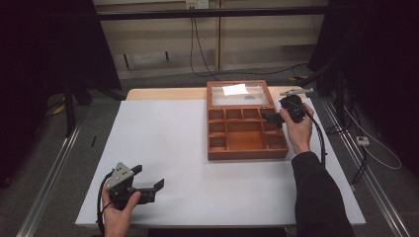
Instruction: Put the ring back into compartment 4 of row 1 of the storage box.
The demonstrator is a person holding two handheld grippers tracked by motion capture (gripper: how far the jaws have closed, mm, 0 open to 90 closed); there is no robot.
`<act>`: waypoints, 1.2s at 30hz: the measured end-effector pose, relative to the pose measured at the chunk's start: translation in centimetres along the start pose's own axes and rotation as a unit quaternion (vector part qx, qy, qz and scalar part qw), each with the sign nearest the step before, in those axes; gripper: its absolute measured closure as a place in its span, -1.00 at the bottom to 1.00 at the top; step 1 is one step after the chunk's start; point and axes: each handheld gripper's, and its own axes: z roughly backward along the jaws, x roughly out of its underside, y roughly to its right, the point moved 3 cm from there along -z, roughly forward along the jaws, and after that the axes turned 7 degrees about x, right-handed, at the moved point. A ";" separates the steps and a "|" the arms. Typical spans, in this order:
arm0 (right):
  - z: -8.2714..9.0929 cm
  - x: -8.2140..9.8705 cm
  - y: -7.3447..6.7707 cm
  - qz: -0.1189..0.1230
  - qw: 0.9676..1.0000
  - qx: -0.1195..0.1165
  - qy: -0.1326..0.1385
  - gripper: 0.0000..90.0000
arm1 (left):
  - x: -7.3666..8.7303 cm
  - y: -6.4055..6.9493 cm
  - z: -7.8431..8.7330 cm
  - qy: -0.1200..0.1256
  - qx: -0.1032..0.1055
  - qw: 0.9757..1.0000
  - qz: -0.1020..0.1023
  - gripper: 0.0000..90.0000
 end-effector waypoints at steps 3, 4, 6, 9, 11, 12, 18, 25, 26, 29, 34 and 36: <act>0.4 0.2 -0.1 0.001 1.000 0.007 0.000 -0.85 | 0.0 0.0 -0.1 0.001 -0.001 1.000 0.003 -0.89; 0.6 0.2 -0.2 0.003 1.000 0.003 0.000 -0.84 | 0.0 -0.1 -0.1 0.001 -0.002 1.000 0.003 -0.88; 1.0 0.3 -0.3 0.000 1.000 -0.003 0.007 -0.84 | 0.0 -0.1 -0.2 -0.003 0.000 1.000 0.001 -0.88; 1.6 0.6 -0.6 0.003 1.000 0.009 0.020 -0.86 | -0.1 -0.2 -0.2 -0.003 -0.001 1.000 0.001 -0.88; 2.0 0.8 -0.6 0.003 1.000 0.009 0.023 -0.86 | -0.1 -0.1 -0.3 -0.001 0.000 1.000 0.003 -0.88; 2.2 0.9 -0.7 0.003 1.000 0.003 0.021 -0.86 | -0.1 -0.1 -0.3 -0.002 0.001 1.000 0.002 -0.88; 3.3 1.6 -1.2 0.006 0.999 0.006 0.032 -0.85 | -0.2 -0.1 -0.5 -0.004 0.003 1.000 -0.003 -0.88; 4.2 2.7 -1.3 0.006 0.999 0.007 0.038 -0.84 | -0.3 0.0 -0.4 -0.001 0.001 1.000 -0.001 -0.88; 4.4 2.9 -1.3 0.006 0.999 0.009 0.041 -0.84 | -0.3 0.1 -0.4 -0.001 0.000 1.000 -0.001 -0.88; 4.9 3.3 -1.4 0.005 0.999 0.008 0.046 -0.84 | -0.3 0.1 -0.3 -0.002 0.000 1.000 -0.005 -0.88; 6.0 3.9 -1.4 0.008 0.998 0.026 0.058 -0.88 | -0.3 0.1 -0.4 -0.002 0.002 1.000 -0.005 -0.88; 6.5 4.1 -1.4 0.009 0.998 0.030 0.063 -0.88 | -0.4 0.1 -0.4 0.002 0.002 1.000 -0.002 -0.88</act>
